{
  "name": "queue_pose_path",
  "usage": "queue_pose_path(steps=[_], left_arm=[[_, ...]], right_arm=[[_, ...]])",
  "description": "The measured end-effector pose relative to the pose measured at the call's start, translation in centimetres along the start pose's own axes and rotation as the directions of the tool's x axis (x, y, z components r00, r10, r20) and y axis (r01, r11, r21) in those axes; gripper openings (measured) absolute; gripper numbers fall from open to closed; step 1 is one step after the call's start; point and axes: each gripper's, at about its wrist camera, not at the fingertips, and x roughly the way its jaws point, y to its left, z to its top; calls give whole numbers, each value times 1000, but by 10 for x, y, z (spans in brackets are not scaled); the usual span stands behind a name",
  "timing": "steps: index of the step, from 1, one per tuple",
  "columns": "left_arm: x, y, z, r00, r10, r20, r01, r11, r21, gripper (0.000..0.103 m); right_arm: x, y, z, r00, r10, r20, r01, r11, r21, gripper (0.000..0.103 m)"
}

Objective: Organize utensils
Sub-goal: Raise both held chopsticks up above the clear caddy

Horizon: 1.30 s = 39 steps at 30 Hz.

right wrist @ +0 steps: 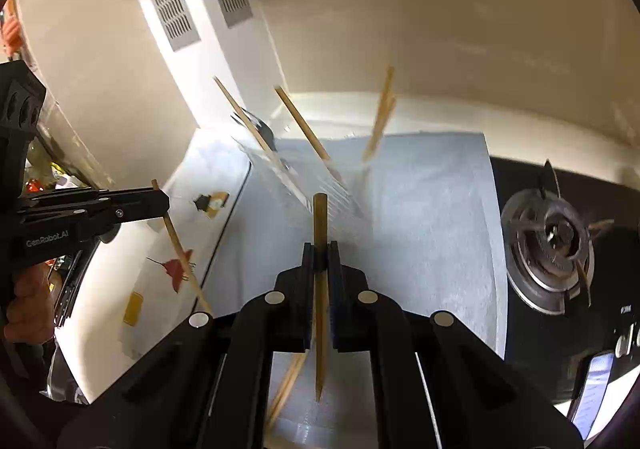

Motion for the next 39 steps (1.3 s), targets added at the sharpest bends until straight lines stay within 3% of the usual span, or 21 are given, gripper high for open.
queue_pose_path(steps=[7,15,24,31,34,39], left_arm=[[-23,0,8,998,8,67,-8,1000,-10,5],[-57,-6,36,985,16,170,-18,1000,11,5],[-104,-20,78,945,-6,327,-14,998,59,5],[-115,-31,105,910,13,414,-56,994,92,5],[-109,-29,113,910,23,415,-65,994,87,5],[-87,-20,119,923,33,384,-63,996,66,5]], right_arm=[[-19,8,19,998,-8,59,9,1000,-18,6],[-60,14,66,979,-22,201,33,998,-55,6],[-84,20,102,951,-45,307,74,994,-84,6],[-95,21,129,923,-68,378,108,990,-86,6],[-90,20,136,919,-77,386,117,990,-80,6],[-65,16,135,936,-82,343,111,992,-65,6]])
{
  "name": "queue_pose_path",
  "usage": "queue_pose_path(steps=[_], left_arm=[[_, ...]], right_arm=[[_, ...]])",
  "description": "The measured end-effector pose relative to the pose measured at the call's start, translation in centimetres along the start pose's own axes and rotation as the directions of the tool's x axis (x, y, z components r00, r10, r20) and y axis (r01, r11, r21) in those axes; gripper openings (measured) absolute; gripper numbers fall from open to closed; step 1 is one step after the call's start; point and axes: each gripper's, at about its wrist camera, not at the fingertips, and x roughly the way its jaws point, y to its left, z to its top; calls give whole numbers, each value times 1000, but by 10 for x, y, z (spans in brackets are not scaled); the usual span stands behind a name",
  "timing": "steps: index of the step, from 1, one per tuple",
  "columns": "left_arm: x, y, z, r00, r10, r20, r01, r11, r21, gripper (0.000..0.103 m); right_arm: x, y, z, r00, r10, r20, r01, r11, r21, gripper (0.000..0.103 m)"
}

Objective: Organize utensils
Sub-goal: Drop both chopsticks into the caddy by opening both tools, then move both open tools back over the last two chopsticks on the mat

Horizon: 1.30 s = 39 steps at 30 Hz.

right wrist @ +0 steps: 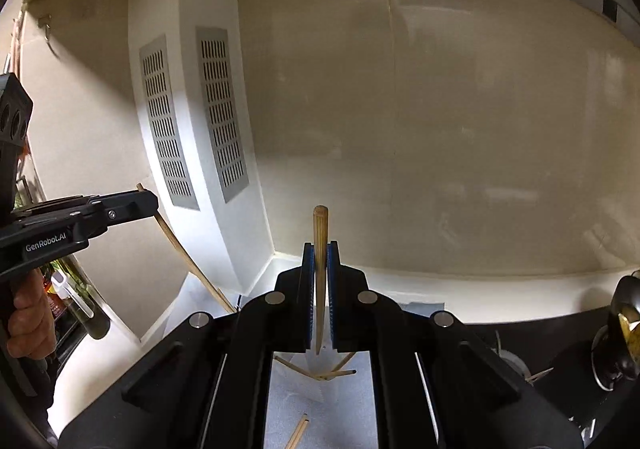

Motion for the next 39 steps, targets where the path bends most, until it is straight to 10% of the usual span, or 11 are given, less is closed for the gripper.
queue_pose_path(steps=[19,22,24,31,39], left_arm=[[78,23,-38,979,83,-185,-87,996,-17,5],[80,27,-40,974,100,-201,-106,994,-21,30],[73,29,-40,978,128,-166,-133,991,-21,77],[54,37,-57,967,177,-181,-188,981,-48,90],[58,35,-118,917,210,-339,-231,973,-22,90]], right_arm=[[53,7,-40,987,29,-160,-28,1000,11,12],[53,10,-43,987,35,-157,-34,999,9,46],[47,11,-42,989,37,-142,-36,999,9,49],[15,5,-46,993,27,-112,-23,999,37,59],[12,2,-109,957,58,-285,-29,994,104,59]])
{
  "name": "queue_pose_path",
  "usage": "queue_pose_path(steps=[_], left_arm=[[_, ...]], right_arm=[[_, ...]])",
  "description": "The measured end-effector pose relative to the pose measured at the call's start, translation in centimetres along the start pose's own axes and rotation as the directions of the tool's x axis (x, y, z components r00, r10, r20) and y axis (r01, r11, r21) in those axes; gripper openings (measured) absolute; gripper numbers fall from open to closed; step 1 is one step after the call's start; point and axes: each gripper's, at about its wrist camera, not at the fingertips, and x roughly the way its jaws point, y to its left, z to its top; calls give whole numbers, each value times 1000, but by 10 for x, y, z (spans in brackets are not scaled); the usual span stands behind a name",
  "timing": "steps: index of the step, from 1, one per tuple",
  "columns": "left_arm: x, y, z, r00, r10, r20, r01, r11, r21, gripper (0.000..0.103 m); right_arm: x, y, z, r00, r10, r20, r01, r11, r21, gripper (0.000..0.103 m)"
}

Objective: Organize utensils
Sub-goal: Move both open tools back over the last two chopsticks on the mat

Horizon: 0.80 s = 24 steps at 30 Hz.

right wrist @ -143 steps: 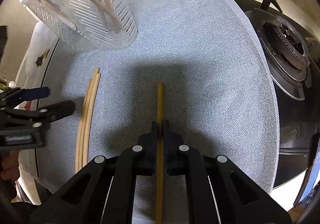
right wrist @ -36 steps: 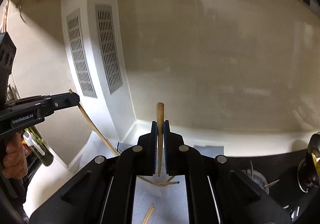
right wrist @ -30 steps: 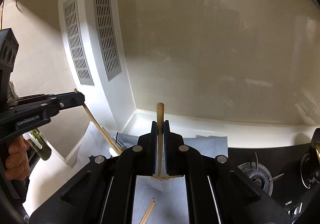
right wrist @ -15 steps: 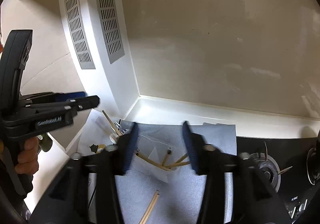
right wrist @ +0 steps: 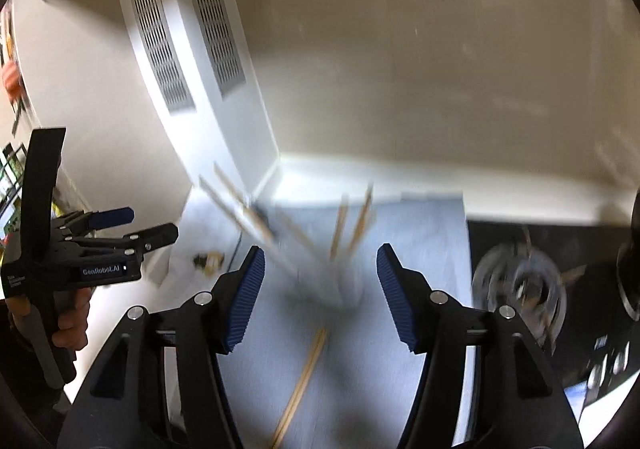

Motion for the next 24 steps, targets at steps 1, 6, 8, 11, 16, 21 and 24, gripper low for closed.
queue_pose_path(steps=[1,6,8,11,16,21,24], left_arm=[[6,-2,-7,1000,9,-26,-9,1000,7,90],[30,-9,-39,993,31,-115,-29,999,26,90],[38,-10,-51,988,36,-151,-33,999,23,90],[49,-11,-65,980,41,-194,-37,999,23,90],[58,-16,-80,970,51,-236,-42,998,44,90],[58,-14,-84,969,53,-243,-45,998,40,90],[58,-11,-86,967,58,-247,-52,998,30,90]], right_arm=[[8,-1,-10,999,-11,-38,11,1000,4,59],[42,-11,-53,982,-31,-184,42,998,55,59],[55,-12,-65,973,-22,-231,39,997,71,59],[65,-10,-75,961,-14,-276,33,997,65,59],[73,-3,-84,951,2,-308,17,998,59,59],[79,-2,-86,948,0,-318,22,998,65,59],[90,-2,-88,941,8,-339,17,997,71,59]])
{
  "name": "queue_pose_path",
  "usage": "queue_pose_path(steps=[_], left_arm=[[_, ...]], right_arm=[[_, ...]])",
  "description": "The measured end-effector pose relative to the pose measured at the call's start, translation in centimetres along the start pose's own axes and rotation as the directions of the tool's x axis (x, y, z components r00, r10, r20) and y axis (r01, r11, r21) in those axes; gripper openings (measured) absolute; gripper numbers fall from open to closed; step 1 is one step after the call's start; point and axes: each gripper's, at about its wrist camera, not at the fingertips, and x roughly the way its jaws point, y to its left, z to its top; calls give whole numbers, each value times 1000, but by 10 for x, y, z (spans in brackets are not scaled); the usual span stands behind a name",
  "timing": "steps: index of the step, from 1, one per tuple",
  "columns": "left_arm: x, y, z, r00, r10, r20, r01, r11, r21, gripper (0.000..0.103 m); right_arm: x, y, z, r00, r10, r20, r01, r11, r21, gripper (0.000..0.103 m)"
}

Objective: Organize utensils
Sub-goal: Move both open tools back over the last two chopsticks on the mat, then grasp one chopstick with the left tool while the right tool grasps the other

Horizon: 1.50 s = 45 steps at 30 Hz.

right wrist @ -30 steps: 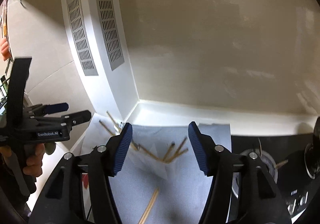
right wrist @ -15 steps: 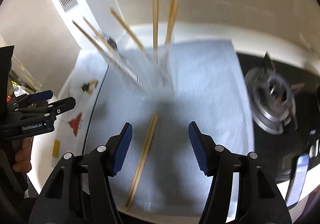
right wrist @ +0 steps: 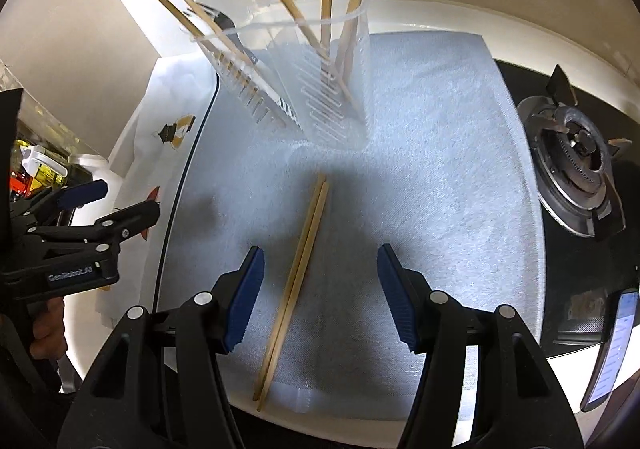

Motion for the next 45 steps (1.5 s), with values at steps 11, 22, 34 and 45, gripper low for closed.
queue_pose_path(steps=[11,22,34,45], left_arm=[[6,12,-4,1000,20,-17,-20,999,-32,90],[8,22,-5,999,27,-19,-28,998,-58,90],[27,-15,16,994,-100,-45,100,995,-7,90],[89,-71,44,957,-239,-167,249,968,43,66]], right_arm=[[93,-10,15,978,86,-189,-63,990,124,15],[99,-2,19,987,-13,-161,18,1000,26,15],[70,-44,13,988,-105,-114,104,994,-15,0],[58,-93,5,993,16,-121,5,984,177,5]])
